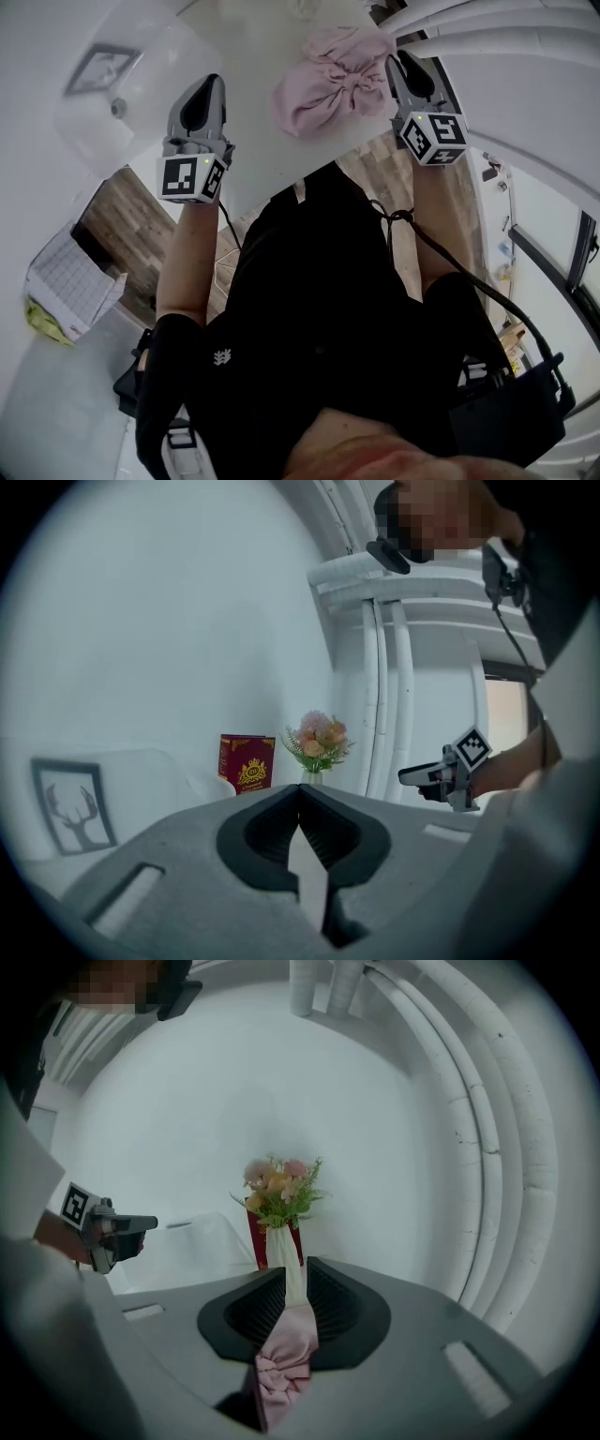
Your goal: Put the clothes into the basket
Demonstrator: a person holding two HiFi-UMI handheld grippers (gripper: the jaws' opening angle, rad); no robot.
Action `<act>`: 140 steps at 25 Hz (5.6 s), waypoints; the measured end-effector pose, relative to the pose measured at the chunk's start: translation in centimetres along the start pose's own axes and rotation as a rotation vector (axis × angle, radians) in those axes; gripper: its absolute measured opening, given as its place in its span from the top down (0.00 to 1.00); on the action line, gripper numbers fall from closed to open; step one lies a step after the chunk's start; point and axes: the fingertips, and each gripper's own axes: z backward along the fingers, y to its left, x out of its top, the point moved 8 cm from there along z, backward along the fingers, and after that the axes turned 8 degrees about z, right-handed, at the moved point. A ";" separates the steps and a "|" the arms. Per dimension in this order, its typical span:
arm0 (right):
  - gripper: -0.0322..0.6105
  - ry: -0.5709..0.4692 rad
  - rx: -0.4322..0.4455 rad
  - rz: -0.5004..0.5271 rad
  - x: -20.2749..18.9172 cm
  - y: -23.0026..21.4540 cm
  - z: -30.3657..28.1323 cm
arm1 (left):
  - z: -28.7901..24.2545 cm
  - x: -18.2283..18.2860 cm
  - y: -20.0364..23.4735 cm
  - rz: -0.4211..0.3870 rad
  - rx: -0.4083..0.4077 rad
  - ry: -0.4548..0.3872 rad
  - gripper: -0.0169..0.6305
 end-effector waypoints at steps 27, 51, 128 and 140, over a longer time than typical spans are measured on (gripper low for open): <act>0.31 0.158 0.098 -0.124 -6.4 -3.4 -7.3 | -4.8 -4.2 0.4 0.019 -0.011 0.118 0.97; 0.79 0.332 0.334 -0.136 -8.1 -1.6 -11.6 | -3.0 -2.5 1.0 0.027 0.130 0.091 0.97; 0.90 -0.446 0.387 0.262 26.9 21.4 -2.5 | 24.0 9.8 10.0 -0.077 0.397 -0.302 0.97; 0.90 -0.471 0.454 0.242 27.4 21.8 -1.5 | 25.1 10.6 6.3 -0.104 0.431 -0.325 0.97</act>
